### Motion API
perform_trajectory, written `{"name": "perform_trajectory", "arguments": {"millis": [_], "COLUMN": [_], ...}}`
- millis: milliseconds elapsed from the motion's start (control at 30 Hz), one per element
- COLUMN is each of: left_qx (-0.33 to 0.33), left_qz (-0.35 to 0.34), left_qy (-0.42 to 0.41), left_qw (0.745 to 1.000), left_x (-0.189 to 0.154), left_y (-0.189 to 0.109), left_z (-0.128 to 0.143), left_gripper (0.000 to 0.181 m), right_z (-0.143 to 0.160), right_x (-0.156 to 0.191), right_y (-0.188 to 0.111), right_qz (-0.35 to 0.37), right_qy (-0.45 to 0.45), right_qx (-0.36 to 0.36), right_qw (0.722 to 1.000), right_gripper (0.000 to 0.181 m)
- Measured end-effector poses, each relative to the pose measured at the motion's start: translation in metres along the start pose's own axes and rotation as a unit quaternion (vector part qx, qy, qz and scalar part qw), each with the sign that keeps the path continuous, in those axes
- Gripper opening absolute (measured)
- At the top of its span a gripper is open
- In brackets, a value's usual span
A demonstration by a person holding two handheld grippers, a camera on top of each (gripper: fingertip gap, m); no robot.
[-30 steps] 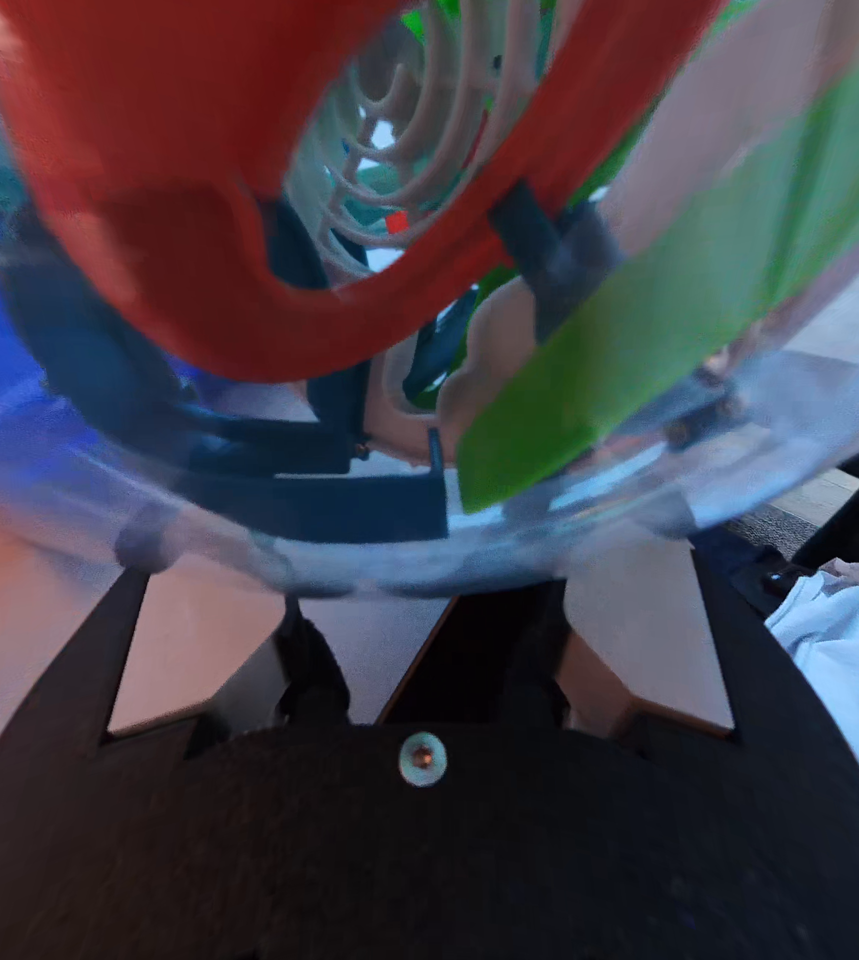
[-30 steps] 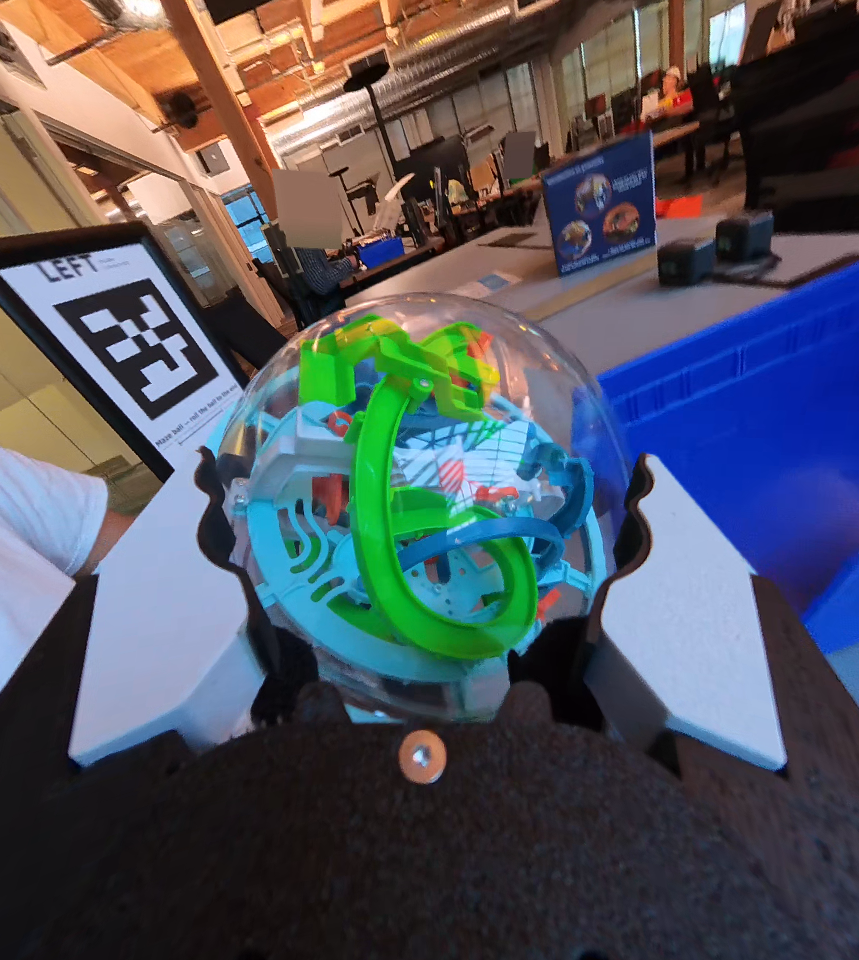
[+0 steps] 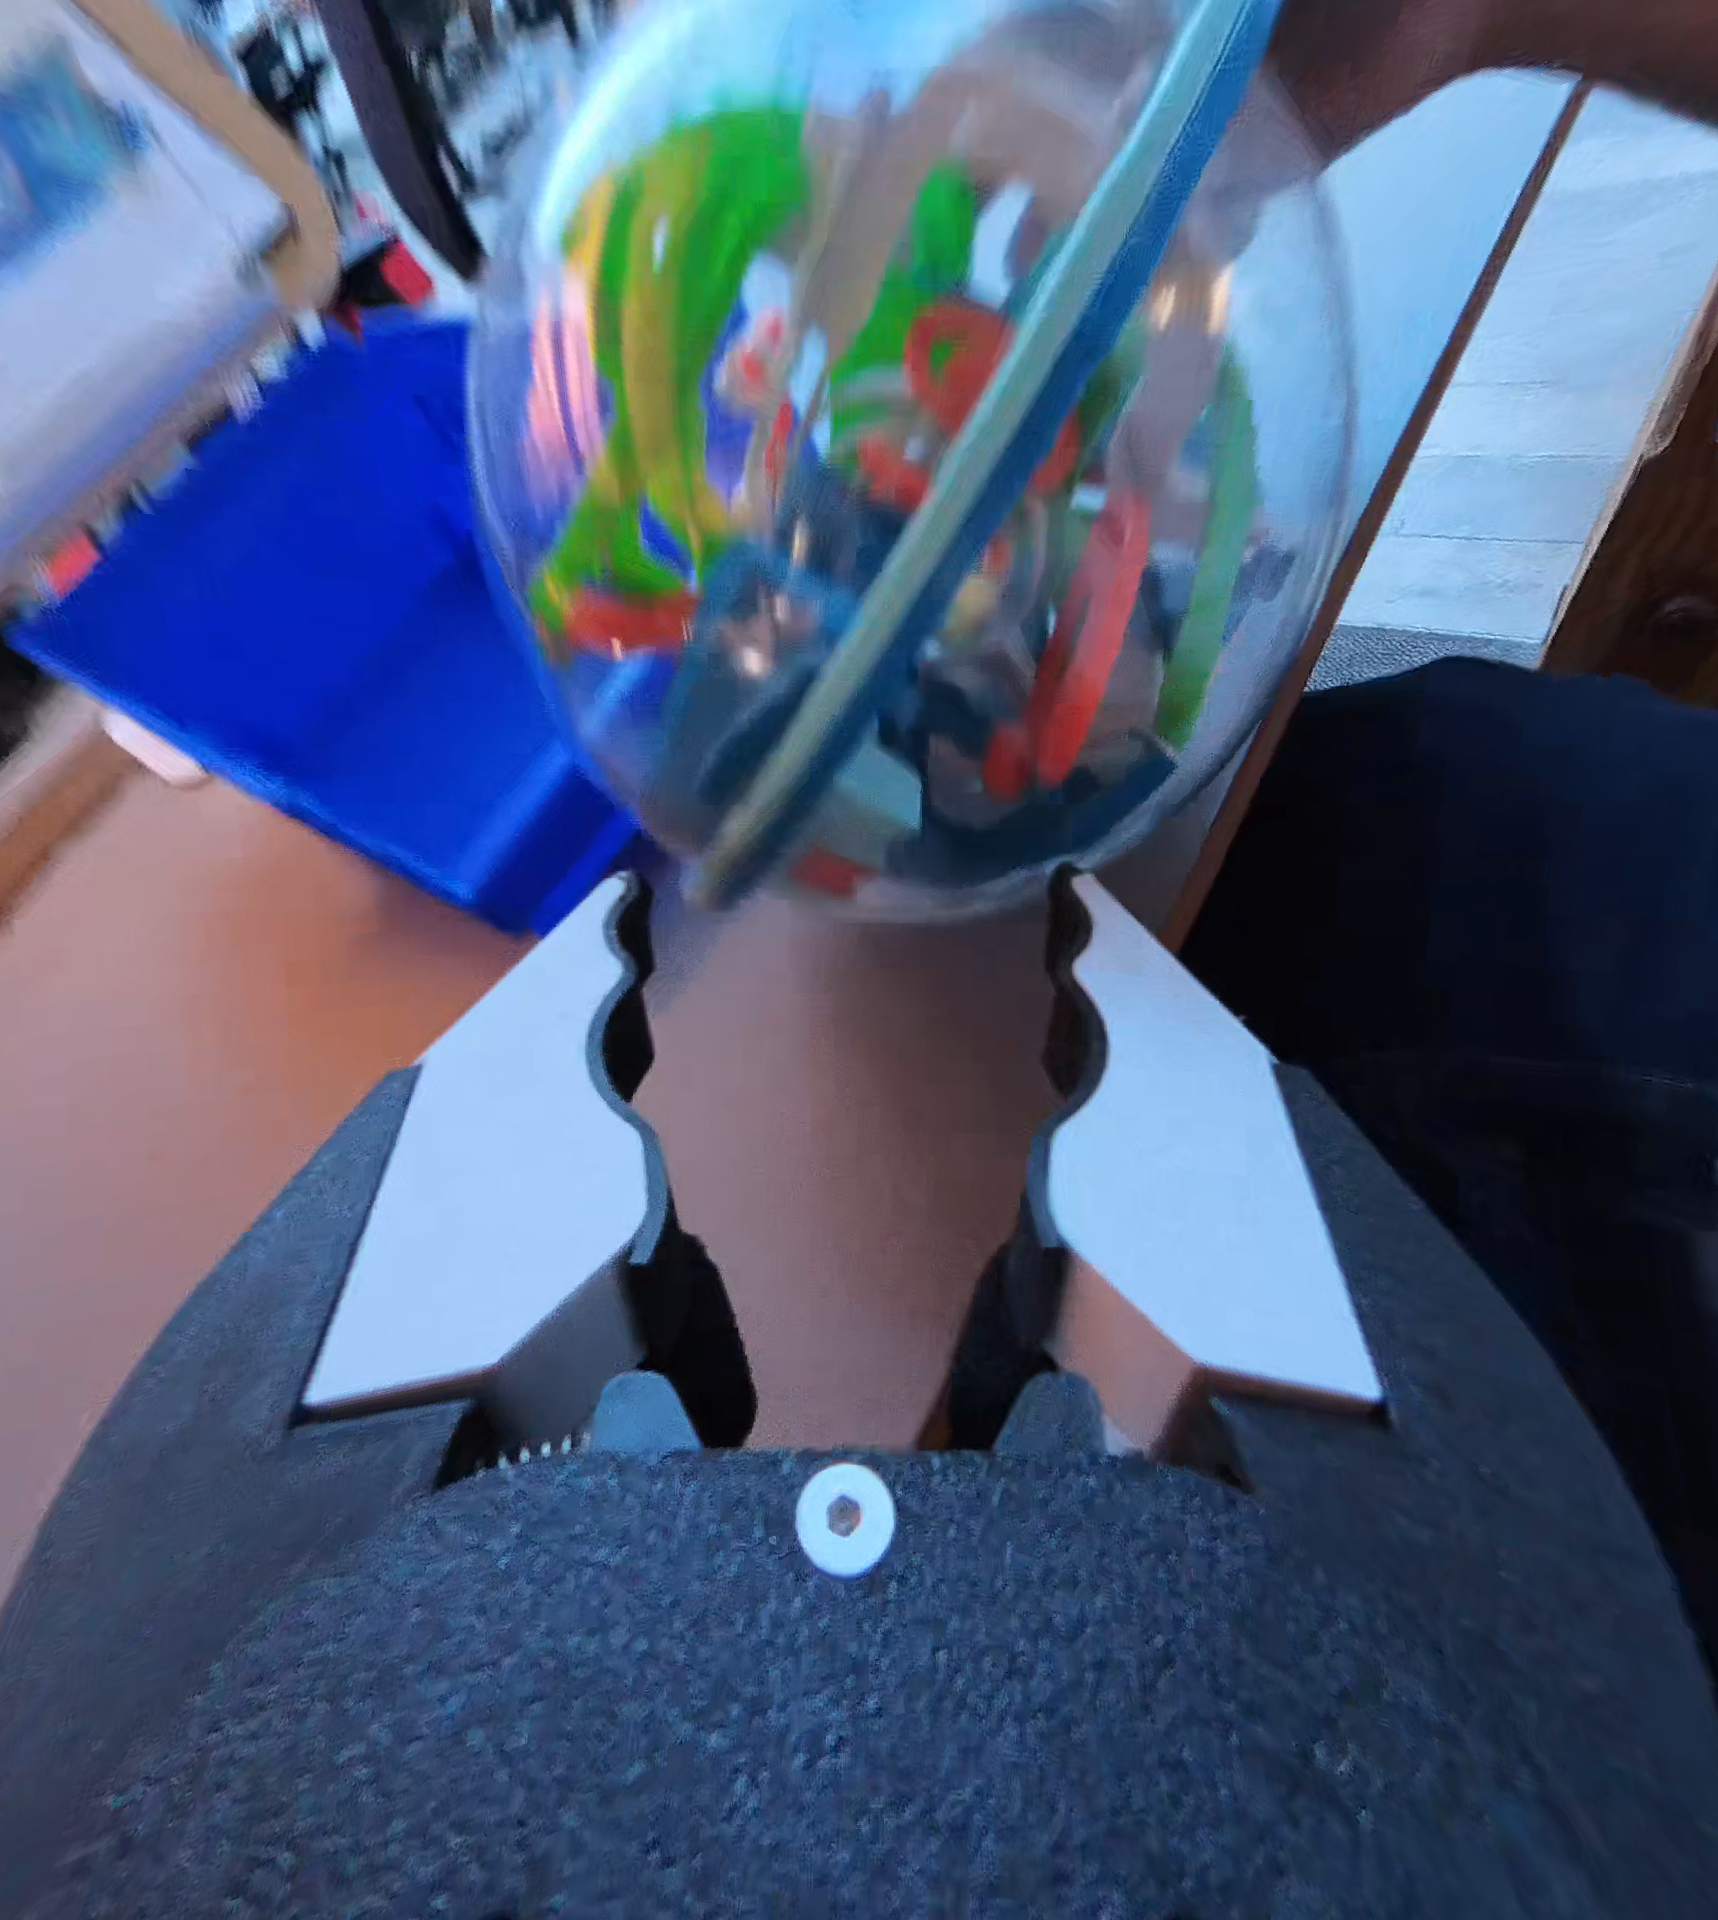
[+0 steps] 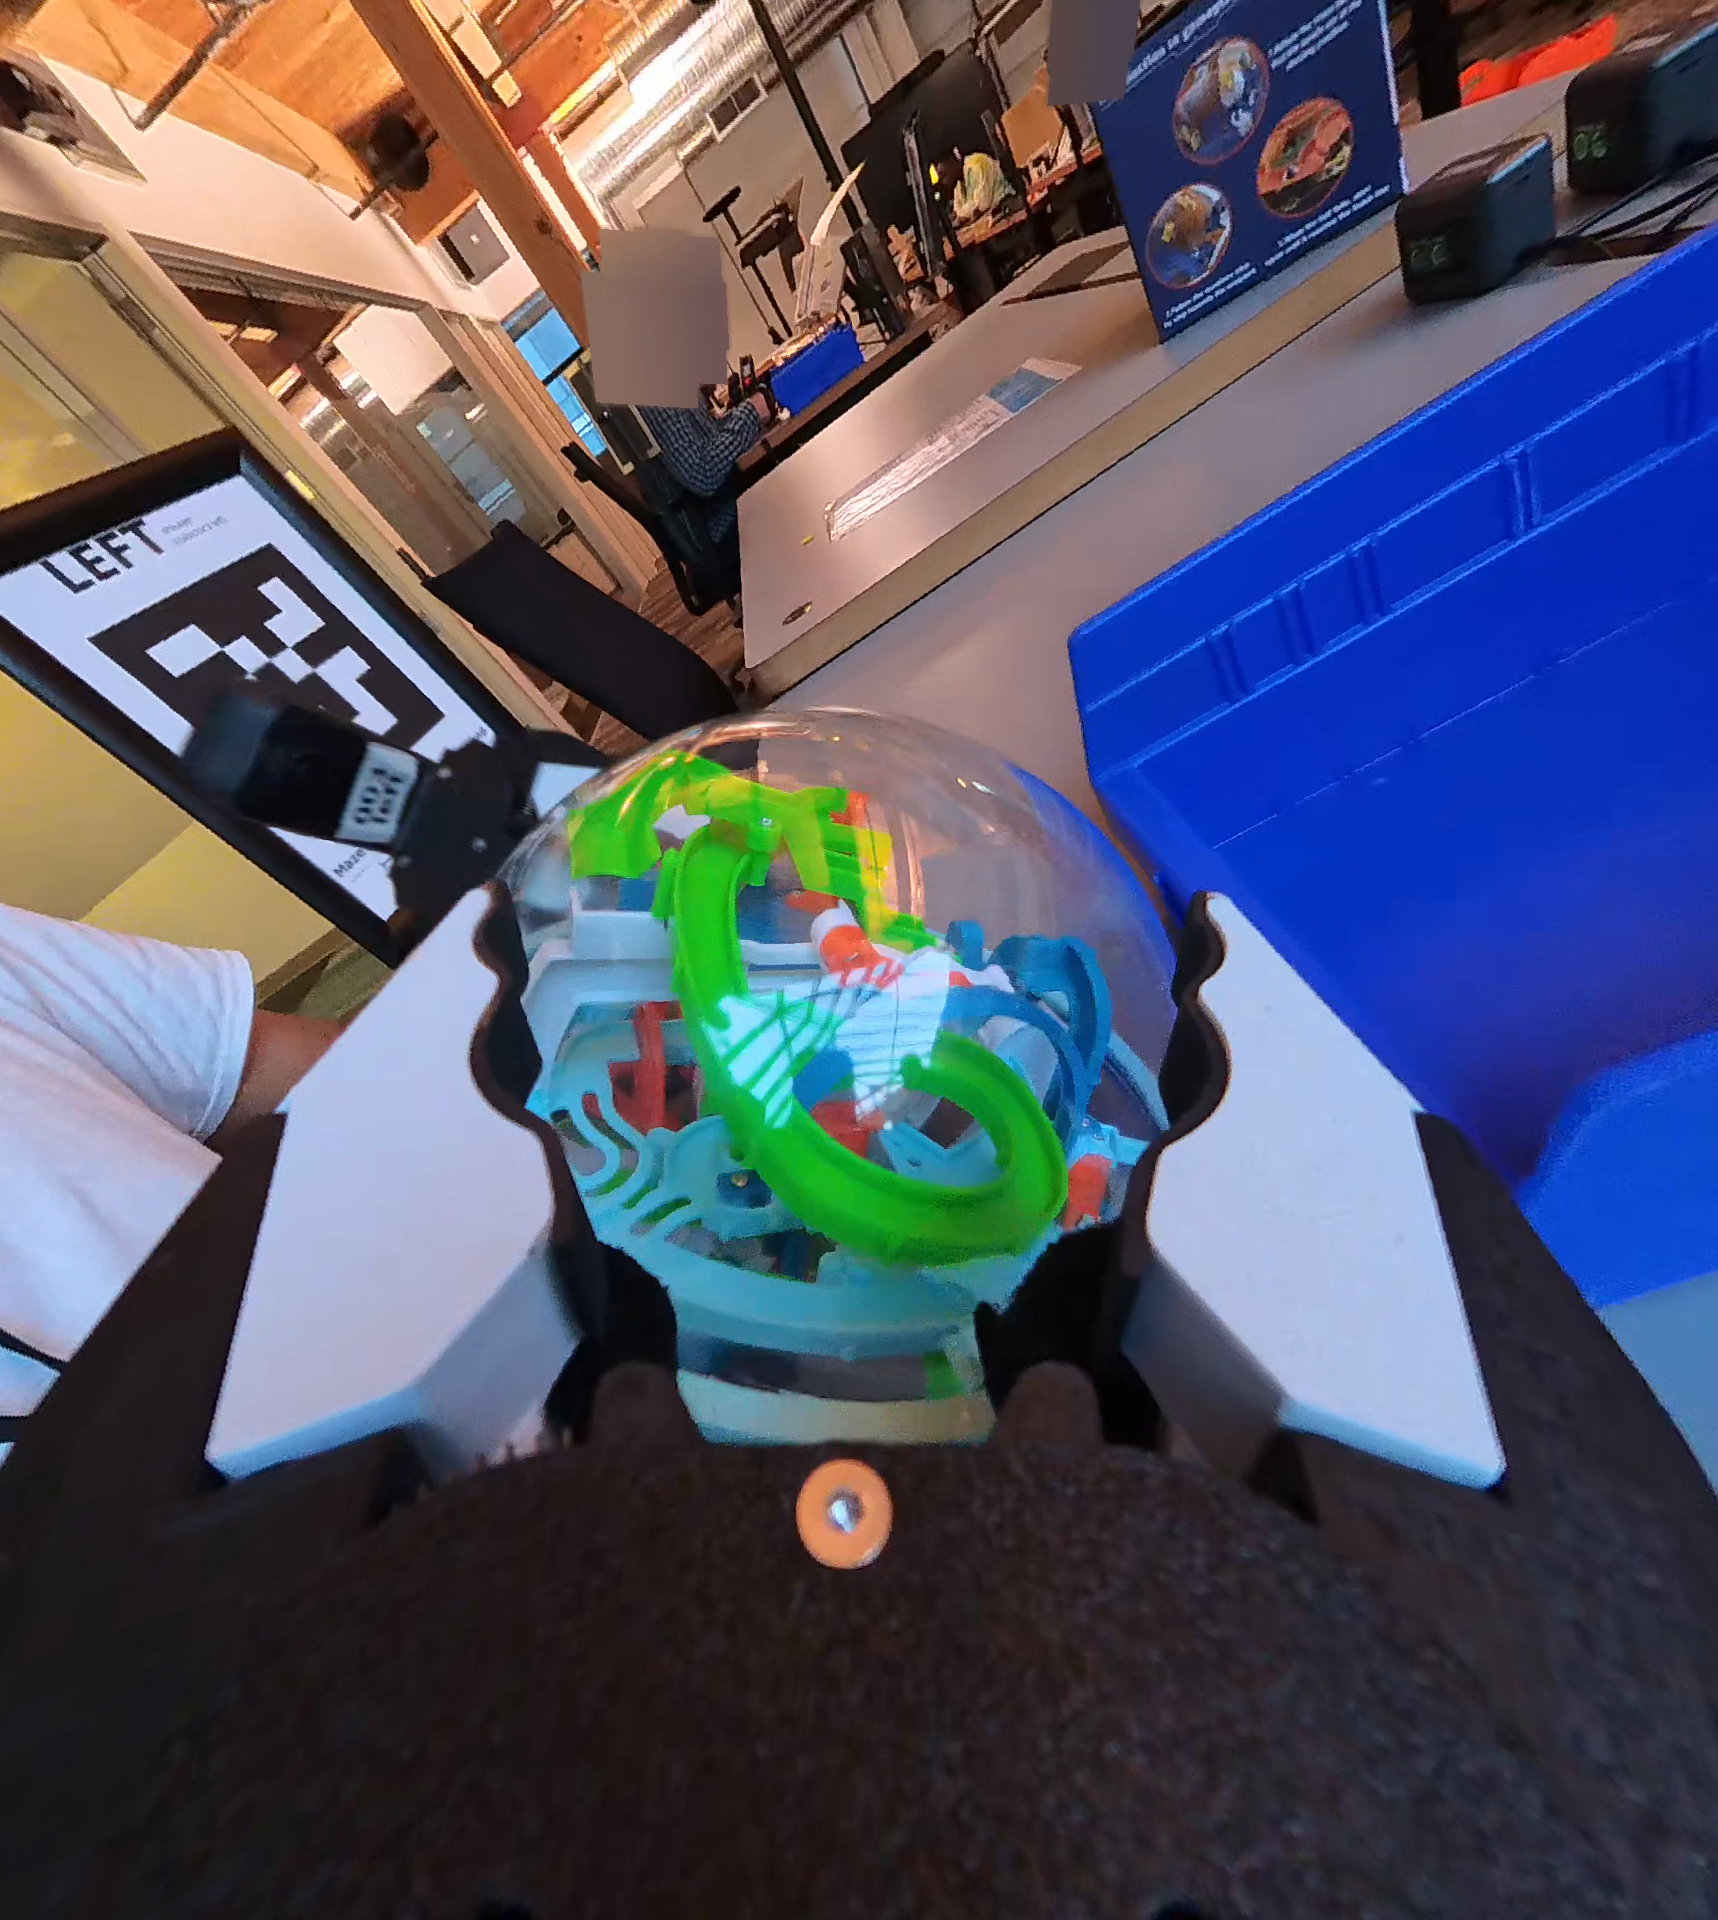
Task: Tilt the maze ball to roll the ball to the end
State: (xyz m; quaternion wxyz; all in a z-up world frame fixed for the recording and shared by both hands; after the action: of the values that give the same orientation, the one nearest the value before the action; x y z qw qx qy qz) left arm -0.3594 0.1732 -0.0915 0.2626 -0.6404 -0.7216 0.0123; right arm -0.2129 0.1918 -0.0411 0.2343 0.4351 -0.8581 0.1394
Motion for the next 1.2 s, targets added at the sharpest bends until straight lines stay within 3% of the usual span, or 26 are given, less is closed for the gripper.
{"name": "perform_trajectory", "arguments": {"millis": [133,300,433,467,567,767,833,900,1000,1100,1200], "left_qx": [0.005,-0.047,-0.024,-0.023,-0.022,-0.048,-0.056,-0.063,-0.068,-0.067,-0.077], "left_qz": [0.022,0.061,0.027,0.030,0.027,0.000,-0.003,0.001,0.003,-0.007,-0.014], "left_qy": [0.070,0.075,0.121,0.123,0.107,0.039,0.014,0.011,-0.005,-0.008,-0.037], "left_qw": [0.997,0.994,0.992,0.992,0.994,0.998,0.998,0.998,0.998,0.998,0.996], "left_x": [0.001,-0.003,0.005,0.005,0.006,0.013,0.017,0.016,0.014,0.012,0.009], "left_y": [0.002,-0.012,-0.008,-0.008,-0.007,-0.010,-0.013,-0.015,-0.013,-0.012,-0.012], "left_z": [-0.018,-0.041,-0.045,-0.047,-0.048,-0.049,-0.046,-0.043,-0.043,-0.043,-0.043], "left_gripper": [0.072,0.043,0.024,0.011,0.010,0.008,0.007,0.008,0.007,0.008,0.008], "right_z": [-0.006,-0.005,-0.006,-0.006,-0.008,-0.027,-0.009,0.023,0.057,0.078,0.098], "right_x": [-0.002,-0.004,-0.002,-0.002,0.001,0.005,-0.003,-0.008,-0.006,-0.009,0.006], "right_y": [0.005,0.010,0.017,0.017,0.016,-0.034,-0.050,-0.050,-0.035,-0.021,-0.006], "right_qz": [-0.005,0.003,-0.008,-0.006,-0.006,-0.009,0.011,0.018,0.039,0.125,0.157], "right_qy": [0.012,-0.005,0.004,-0.002,-0.024,-0.107,-0.122,-0.106,-0.119,-0.173,-0.186], "right_qx": [0.006,0.026,0.037,0.040,0.037,-0.102,-0.104,-0.054,-0.024,0.035,0.060], "right_qw": [1.000,1.000,0.999,0.999,0.999,0.989,0.987,0.993,0.992,0.976,0.968], "right_gripper": [0.120,0.120,0.120,0.120,0.118,0.122,0.128,0.143,0.153,0.152,0.154]}}
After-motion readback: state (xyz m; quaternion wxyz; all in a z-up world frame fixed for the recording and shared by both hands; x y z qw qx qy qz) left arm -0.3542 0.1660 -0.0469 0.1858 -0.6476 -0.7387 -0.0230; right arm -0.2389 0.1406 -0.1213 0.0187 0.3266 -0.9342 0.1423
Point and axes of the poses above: each gripper's, where its closed fingertips meet, y out along the fingers, z out of its underside, x = y × z across the jaws, the point moved 2 cm from there along -y, back along the fingers, and after that the axes turned 5 degrees about -x, right-handed, at the moved point
